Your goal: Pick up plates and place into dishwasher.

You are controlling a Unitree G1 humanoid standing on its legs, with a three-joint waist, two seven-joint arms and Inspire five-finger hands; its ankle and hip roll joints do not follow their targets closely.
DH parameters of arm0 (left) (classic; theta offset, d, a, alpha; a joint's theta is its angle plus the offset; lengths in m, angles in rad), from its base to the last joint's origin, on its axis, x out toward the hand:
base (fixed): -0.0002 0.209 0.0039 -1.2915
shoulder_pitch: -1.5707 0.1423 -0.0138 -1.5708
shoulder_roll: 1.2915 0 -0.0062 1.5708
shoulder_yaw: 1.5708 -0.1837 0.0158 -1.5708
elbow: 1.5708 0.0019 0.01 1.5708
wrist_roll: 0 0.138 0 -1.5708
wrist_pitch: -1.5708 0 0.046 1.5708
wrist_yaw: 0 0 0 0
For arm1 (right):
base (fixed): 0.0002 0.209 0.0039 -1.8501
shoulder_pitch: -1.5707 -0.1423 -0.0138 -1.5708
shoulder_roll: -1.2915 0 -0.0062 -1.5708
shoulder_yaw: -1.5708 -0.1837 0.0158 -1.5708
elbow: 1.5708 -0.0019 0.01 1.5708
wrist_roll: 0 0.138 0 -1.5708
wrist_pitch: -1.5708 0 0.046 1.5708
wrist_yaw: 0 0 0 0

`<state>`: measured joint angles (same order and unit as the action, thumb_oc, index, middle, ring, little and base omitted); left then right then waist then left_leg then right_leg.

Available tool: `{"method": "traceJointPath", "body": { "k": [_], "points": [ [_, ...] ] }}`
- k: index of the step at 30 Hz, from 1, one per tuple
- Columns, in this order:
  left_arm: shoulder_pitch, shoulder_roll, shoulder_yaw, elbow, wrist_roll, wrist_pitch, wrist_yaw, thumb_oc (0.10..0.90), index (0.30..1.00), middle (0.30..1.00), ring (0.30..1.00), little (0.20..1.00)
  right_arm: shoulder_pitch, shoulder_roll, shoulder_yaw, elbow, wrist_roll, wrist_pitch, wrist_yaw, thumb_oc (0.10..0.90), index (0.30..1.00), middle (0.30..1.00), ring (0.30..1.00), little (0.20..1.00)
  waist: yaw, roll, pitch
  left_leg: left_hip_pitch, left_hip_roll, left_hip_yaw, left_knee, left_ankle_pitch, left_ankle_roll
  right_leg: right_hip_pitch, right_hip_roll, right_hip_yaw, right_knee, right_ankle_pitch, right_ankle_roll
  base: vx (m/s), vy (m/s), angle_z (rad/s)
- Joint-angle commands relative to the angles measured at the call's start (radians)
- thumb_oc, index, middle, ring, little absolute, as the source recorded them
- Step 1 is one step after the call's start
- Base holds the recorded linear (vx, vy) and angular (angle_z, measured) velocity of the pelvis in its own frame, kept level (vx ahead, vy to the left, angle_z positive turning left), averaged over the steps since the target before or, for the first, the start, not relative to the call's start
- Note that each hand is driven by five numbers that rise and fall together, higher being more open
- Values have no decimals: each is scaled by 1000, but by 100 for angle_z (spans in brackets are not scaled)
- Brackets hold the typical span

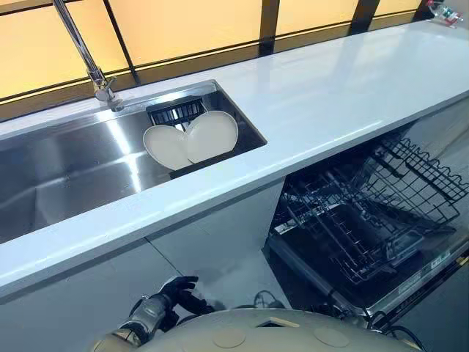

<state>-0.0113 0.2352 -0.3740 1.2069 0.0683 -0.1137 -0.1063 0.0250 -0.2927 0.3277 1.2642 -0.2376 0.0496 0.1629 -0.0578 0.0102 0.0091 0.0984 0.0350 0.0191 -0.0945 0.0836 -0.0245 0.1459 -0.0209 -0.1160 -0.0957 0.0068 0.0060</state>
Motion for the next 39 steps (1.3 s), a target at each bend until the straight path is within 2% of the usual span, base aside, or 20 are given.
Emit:
{"method": "traceJointPath", "body": {
  "k": [1, 9, 12, 14, 16, 19, 21, 23, 24, 25, 27, 29, 31, 32, 34, 35, 36, 37, 38, 39],
  "points": [
    [-63, -21, 16, 60, -14, -18, -20, 800, 900, 900, 900, 900, -90, 55, 9, 41, -2, -15, 24, 800, 900, 900, 900, 900, 17, -21, 39, 37, -56, 32, 7, -108, 60, -31, 6, 5, 40, -8, 34, 316, -326, -73],
    [-63, -24, 26, 66, -41, -21, -20, 800, 900, 900, 900, 900, -90, 56, 11, 41, 1, -14, 25, 800, 900, 900, 900, 900, 17, -23, 39, 37, -55, 33, 7, -108, 59, -32, 6, 4, 41, -9, 34, 0, 0, 0],
    [-64, -25, 52, 64, -130, -37, -32, 800, 900, 900, 900, 900, -90, 55, 7, 42, -1, -15, 28, 800, 900, 900, 900, 900, 18, -22, 40, 36, -56, 30, 7, -109, 59, -33, 6, 4, 42, -9, 34, 0, 0, 0],
    [-62, -22, 76, 59, -199, -45, -74, 800, 900, 900, 900, 900, -89, 52, 5, 38, -2, -13, 31, 800, 900, 900, 900, 900, 19, -22, 42, 36, -56, 29, 7, -108, 58, -32, 5, 4, 43, -10, 33, 0, 0, 0],
    [-60, -15, 103, 29, -239, -56, -190, 800, 900, 900, 900, 900, -88, 44, 5, 21, -5, -2, 38, 800, 900, 900, 900, 900, 22, -21, 48, 34, -56, 28, 7, -105, 56, -34, 5, 3, 45, -10, 32, 0, 0, 0],
    [-58, 9, 67, -31, -165, -104, -276, 800, 900, 900, 900, 900, -92, 23, 9, -5, -8, 13, 54, 800, 900, 900, 900, 900, 23, -13, 56, 30, -54, 30, 7, -101, 56, -38, 5, 1, 49, -10, 31, -8, 11, 0],
    [-70, 46, -10, -113, -23, -135, -257, 800, 900, 900, 900, 900, -96, 3, 15, -23, -20, 18, 69, 800, 900, 900, 900, 900, 19, -2, 61, 27, -52, 33, 7, -99, 56, -44, 5, 3, 54, -10, 32, -19, 44, 0],
    [-84, 84, -80, -190, 100, -129, -229, 800, 900, 900, 900, 900, -101, -11, 23, -33, -25, 19, 76, 800, 900, 900, 900, 900, 13, 7, 63, 26, -52, 34, 7, -99, 57, -47, 6, 6, 57, -13, 33, -10, 48, -1],
    [-92, 106, -107, -249, 135, -93, -235, 800, 900, 900, 900, 900, -102, -19, 27, -39, -25, 20, 79, 800, 900, 900, 900, 900, 9, 12, 65, 27, -52, 35, 7, -100, 57, -47, 6, 8, 58, -14, 35, -5, 48, -4],
    [-103, 137, -140, -333, 167, -31, -276, 800, 900, 900, 900, 900, -103, -28, 31, -46, -24, 20, 82, 800, 900, 900, 900, 900, 5, 17, 67, 27, -52, 35, 7, -100, 58, -48, 6, 10, 58, -16, 37, -7, 50, -4],
    [-121, 202, -186, -499, 140, 102, -391, 800, 900, 900, 900, 900, -104, -40, 39, -56, -17, 25, 84, 800, 900, 900, 900, 900, 2, 26, 71, 26, -52, 34, 7, -100, 58, -49, 6, 11, 58, -17, 39, -10, 40, -1],
    [-143, 285, -190, -713, 50, 231, -534, 800, 900, 900, 900, 900, -99, -50, 40, -66, -9, 34, 84, 800, 900, 900, 900, 900, 3, 33, 74, 26, -54, 31, 7, -98, 60, -47, 4, 10, 57, -16, 42, 0, 0, 0],
    [-158, 324, -173, -840, -78, 290, -628, 800, 900, 900, 900, 900, -94, -55, 38, -69, -6, 37, 82, 800, 900, 900, 900, 900, 6, 37, 76, 26, -55, 27, 7, -96, 62, -45, 3, 7, 55, -14, 43, 0, 6, 6],
    [-181, 354, -142, -1033, -208, 438, -718, 800, 900, 900, 900, 900, -84, -55, 30, -66, -2, 33, 75, 800, 900, 900, 900, 900, 11, 39, 77, 25, -56, 22, 7, -95, 64, -41, 1, 0, 51, -11, 45, 9, -7, 10],
    [-208, 377, -123, -1222, -430, 531, -803, 800, 900, 900, 900, 900, -74, -54, 25, -58, 6, 26, 64, 800, 900, 900, 900, 900, 18, 43, 76, 25, -59, 13, 7, -95, 66, -35, -3, -10, 47, -8, 47, 13, -11, 14],
    [-213, 377, -120, -1257, -487, 544, -814, 800, 900, 900, 900, 900, -72, -53, 26, -56, 9, 25, 61, 800, 900, 900, 900, 900, 19, 43, 76, 24, -59, 10, 7, -95, 66, -33, -3, -11, 45, -7, 47, 22, -13, 17],
    [-226, 368, -110, -1350, -672, 577, -840, 800, 900, 900, 900, 900, -66, -49, 27, -55, 18, 25, 54, 800, 900, 900, 900, 900, 23, 43, 73, 24, -60, 4, 7, -97, 66, -28, -5, -15, 40, -5, 47, 22, -13, 14],
    [-231, 354, -102, -1403, -760, 601, -835, 800, 900, 900, 900, 900, -65, -46, 28, -57, 23, 28, 51, 800, 900, 900, 900, 900, 25, 43, 72, 24, -61, 0, 7, -98, 65, -26, -7, -17, 38, -4, 47, 31, -28, 23],
    [-242, 335, -94, -1460, -914, 622, -826, 800, 900, 900, 900, 900, -64, -39, 36, -57, 34, 32, 45, 800, 900, 900, 900, 900, 27, 41, 70, 24, -61, -4, 7, -101, 65, -23, -8, -19, 34, -2, 47, 29, -33, 22],
    [-245, 308, -90, -1495, -1016, 623, -814, 800, 900, 900, 900, 900, -61, -33, 46, -60, 46, 36, 37, 800, 900, 900, 900, 900, 27, 40, 69, 25, -60, -6, 7, -103, 64, -21, -9, -19, 33, -1, 46, 35, -48, 18]
  ]
}}
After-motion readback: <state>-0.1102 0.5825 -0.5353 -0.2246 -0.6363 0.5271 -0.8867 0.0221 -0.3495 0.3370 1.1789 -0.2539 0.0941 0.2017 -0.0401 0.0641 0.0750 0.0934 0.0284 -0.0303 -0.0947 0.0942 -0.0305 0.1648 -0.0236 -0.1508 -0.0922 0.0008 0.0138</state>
